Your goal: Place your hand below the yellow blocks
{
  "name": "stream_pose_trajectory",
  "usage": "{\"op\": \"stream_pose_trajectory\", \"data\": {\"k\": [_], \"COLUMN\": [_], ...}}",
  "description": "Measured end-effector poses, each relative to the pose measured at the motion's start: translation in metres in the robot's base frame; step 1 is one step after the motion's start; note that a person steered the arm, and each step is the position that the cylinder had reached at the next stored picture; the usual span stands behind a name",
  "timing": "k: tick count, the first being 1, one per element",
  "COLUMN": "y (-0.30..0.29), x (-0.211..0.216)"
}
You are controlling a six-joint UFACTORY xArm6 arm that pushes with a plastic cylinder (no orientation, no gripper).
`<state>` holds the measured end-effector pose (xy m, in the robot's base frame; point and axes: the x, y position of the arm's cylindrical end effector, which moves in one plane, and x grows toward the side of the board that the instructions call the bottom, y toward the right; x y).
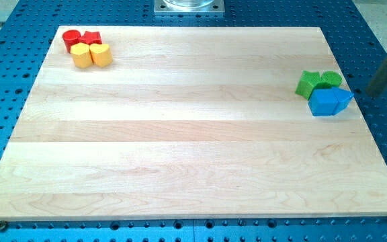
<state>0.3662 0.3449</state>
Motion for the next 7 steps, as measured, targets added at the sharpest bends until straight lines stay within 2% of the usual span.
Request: {"op": "stream_pose_trajectory", "data": {"k": [1, 2, 4, 5, 6, 7], "y": [-0.015, -0.067, -0.272, -0.314, -0.314, -0.341], "x": [-0.071, -0.115, -0.163, -0.167, -0.107, -0.047]}}
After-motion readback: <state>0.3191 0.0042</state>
